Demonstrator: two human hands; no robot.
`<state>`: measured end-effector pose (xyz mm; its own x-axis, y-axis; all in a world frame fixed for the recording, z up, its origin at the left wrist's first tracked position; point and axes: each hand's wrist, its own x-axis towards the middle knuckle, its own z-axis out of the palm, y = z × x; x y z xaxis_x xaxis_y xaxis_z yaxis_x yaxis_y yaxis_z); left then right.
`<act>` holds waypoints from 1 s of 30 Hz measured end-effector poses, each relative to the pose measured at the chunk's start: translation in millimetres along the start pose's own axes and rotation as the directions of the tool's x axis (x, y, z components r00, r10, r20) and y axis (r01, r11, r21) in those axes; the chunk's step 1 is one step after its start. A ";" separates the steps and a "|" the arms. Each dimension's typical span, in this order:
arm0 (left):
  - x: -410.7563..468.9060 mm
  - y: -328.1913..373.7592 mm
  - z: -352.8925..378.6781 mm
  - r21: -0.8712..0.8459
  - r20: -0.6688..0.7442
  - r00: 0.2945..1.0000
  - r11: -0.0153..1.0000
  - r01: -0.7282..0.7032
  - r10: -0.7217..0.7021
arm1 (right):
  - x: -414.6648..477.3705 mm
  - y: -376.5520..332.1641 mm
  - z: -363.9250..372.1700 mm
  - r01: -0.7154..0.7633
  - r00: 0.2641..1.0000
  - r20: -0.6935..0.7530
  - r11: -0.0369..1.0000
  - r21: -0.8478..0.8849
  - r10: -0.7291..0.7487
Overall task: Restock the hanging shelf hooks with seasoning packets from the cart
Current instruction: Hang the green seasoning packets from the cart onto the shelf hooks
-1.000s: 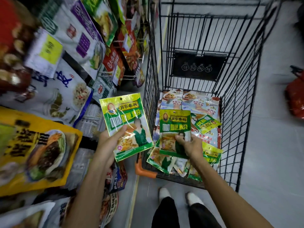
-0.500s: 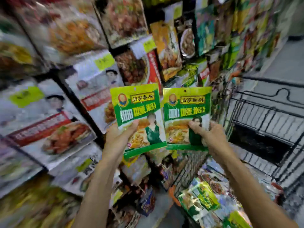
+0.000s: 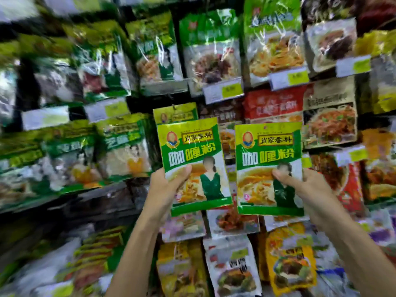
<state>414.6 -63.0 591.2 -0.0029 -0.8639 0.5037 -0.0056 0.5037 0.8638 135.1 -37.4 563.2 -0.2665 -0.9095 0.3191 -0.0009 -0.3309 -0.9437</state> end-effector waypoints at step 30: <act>125.8 -1.9 -32.8 -0.046 -0.025 0.981 0.981 0.189 -0.190 | 42.8 -21.9 84.0 0.034 0.994 0.100 0.991 0.128 -0.047</act>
<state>447.1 -172.6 653.0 0.0234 -0.9436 0.3301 0.0403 0.3309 0.9428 204.7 -90.2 604.9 -0.1679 -0.9136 0.3704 0.1137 -0.3911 -0.9133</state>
